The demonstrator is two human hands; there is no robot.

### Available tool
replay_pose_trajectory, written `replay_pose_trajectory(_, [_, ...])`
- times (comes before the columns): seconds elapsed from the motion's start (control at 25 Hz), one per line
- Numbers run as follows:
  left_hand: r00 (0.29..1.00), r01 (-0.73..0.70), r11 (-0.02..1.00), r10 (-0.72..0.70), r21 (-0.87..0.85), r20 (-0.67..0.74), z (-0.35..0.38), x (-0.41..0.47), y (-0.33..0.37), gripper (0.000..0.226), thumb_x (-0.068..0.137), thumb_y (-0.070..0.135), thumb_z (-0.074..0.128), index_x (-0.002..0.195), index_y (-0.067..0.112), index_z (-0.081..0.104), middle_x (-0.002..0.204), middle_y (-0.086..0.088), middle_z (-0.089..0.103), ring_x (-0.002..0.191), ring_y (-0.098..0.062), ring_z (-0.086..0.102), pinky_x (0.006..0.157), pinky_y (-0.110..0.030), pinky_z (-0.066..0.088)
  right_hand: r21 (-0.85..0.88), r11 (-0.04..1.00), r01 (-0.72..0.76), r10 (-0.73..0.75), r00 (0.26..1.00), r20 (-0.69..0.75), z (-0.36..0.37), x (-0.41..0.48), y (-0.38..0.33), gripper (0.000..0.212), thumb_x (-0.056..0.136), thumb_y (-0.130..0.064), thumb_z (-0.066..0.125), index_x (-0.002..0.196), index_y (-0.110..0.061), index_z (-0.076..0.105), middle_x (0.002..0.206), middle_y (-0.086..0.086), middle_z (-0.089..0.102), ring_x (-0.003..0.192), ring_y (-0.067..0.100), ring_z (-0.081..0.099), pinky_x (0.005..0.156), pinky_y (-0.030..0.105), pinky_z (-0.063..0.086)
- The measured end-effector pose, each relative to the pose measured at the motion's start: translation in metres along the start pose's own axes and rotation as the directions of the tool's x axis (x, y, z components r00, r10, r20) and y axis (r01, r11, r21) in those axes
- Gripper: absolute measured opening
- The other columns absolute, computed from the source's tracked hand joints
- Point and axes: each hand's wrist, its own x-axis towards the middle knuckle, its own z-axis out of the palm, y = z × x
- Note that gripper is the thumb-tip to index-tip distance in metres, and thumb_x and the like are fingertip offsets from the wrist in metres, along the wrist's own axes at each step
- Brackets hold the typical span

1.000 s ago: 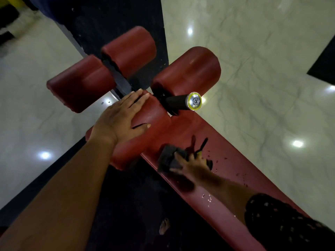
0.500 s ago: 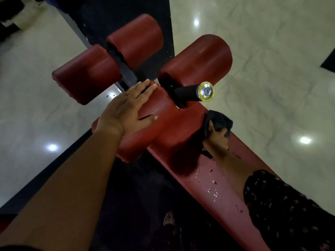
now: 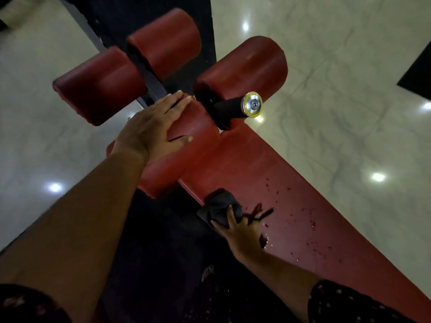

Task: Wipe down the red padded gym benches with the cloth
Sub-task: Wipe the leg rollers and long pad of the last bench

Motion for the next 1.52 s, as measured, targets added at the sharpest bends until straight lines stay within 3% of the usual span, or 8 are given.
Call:
replay_pose_trajectory(0.16, [1.0, 0.008, 1.0, -0.008, 0.007, 0.019, 0.002, 0.0, -0.002, 0.087, 0.089, 0.054, 0.056, 0.158, 0.025, 0.011, 0.164, -0.002, 0.013, 0.147, -0.027, 0.023, 0.115, -0.051, 0.03, -0.315, 0.948, 0.044, -0.073, 0.994, -0.081, -0.013, 0.009, 0.105, 0.071, 0.08, -0.021, 0.074, 0.132, -0.059, 0.046, 0.146, 0.015, 0.042, 0.088, 0.05, 0.057, 0.062, 0.059, 0.054])
replay_pose_trajectory(0.28, [1.0, 0.008, 1.0, -0.008, 0.01, 0.03, 0.001, 0.0, -0.002, 0.087, 0.09, 0.053, 0.057, 0.158, 0.025, 0.011, 0.164, -0.003, 0.013, 0.148, -0.028, 0.022, 0.115, -0.052, 0.03, -0.343, 0.916, -0.209, 0.203, 0.978, -0.055, -0.044, 0.031, 0.181, 0.061, 0.1, -0.028, 0.042, 0.144, -0.061, 0.016, 0.159, 0.011, 0.016, 0.112, 0.041, 0.051, 0.079, 0.05, 0.052])
replay_pose_trajectory(0.44, [0.999, 0.03, 1.0, -0.03, 0.004, 0.038, -0.001, 0.002, 0.003, 0.087, 0.091, 0.05, 0.059, 0.158, 0.026, 0.009, 0.165, -0.001, 0.011, 0.149, -0.026, 0.017, 0.117, -0.047, 0.023, 0.037, 0.875, -0.484, 0.479, 0.873, 0.089, -0.069, 0.048, 0.206, 0.071, 0.096, -0.026, 0.05, 0.144, -0.061, 0.011, 0.157, 0.009, 0.012, 0.119, 0.04, 0.046, 0.089, 0.051, 0.051])
replay_pose_trajectory(0.68, [0.999, 0.029, 0.999, -0.029, 0.015, 0.039, -0.004, 0.001, 0.006, 0.087, 0.091, 0.049, 0.059, 0.158, 0.026, 0.009, 0.165, 0.0, 0.011, 0.149, -0.024, 0.017, 0.116, -0.046, 0.024, 0.615, 0.438, -0.656, 0.696, 0.68, 0.229, -0.03, 0.033, 0.096, 0.093, 0.084, -0.002, 0.055, 0.152, -0.047, 0.01, 0.152, 0.015, 0.007, 0.118, 0.046, 0.045, 0.095, 0.05, 0.049])
replay_pose_trajectory(0.88, [0.999, -0.036, 0.994, 0.038, 0.107, -0.016, -0.004, -0.001, 0.009, 0.082, 0.091, 0.04, 0.061, 0.157, 0.02, 0.017, 0.164, -0.011, 0.013, 0.147, -0.035, 0.023, 0.113, -0.053, 0.029, 0.423, 0.75, -0.509, 0.492, 0.856, 0.158, 0.006, -0.008, -0.004, 0.099, 0.085, -0.014, 0.061, 0.149, -0.05, -0.005, 0.153, 0.026, 0.013, 0.112, 0.043, 0.052, 0.083, 0.052, 0.054])
replay_pose_trajectory(1.08, [0.942, -0.298, 0.925, 0.325, 0.237, -0.087, -0.001, -0.002, 0.004, 0.062, 0.095, 0.038, 0.045, 0.151, 0.013, 0.034, 0.156, -0.019, 0.03, 0.138, -0.042, 0.037, 0.108, -0.056, 0.037, 0.135, 0.978, -0.157, 0.13, 0.972, 0.194, 0.029, -0.027, 0.019, 0.097, 0.05, -0.014, 0.084, 0.135, -0.047, 0.05, 0.13, 0.025, 0.054, 0.063, 0.037, 0.055, 0.054, 0.05, 0.051])
replay_pose_trajectory(1.28, [0.907, -0.406, 0.885, 0.42, 0.225, -0.014, 0.003, -0.001, 0.0, 0.057, 0.095, 0.041, 0.038, 0.143, 0.012, 0.047, 0.143, -0.017, 0.052, 0.132, -0.041, 0.046, 0.103, -0.054, 0.043, -0.323, 0.907, 0.269, -0.253, 0.963, 0.092, 0.001, -0.02, 0.093, 0.078, 0.09, -0.018, 0.062, 0.147, -0.055, 0.023, 0.157, 0.016, 0.017, 0.106, 0.045, 0.053, 0.083, 0.062, 0.047])
replay_pose_trajectory(1.52, [0.913, -0.395, 0.905, 0.406, 0.161, -0.044, 0.007, 0.0, -0.003, 0.049, 0.091, 0.04, 0.046, 0.128, 0.013, 0.064, 0.142, -0.013, 0.053, 0.134, -0.037, 0.046, 0.102, -0.055, 0.045, -0.28, 0.923, -0.263, 0.263, 0.964, -0.038, -0.042, 0.013, 0.183, 0.065, 0.1, -0.03, 0.041, 0.145, -0.06, 0.006, 0.157, 0.009, 0.01, 0.114, 0.036, 0.047, 0.081, 0.049, 0.05])
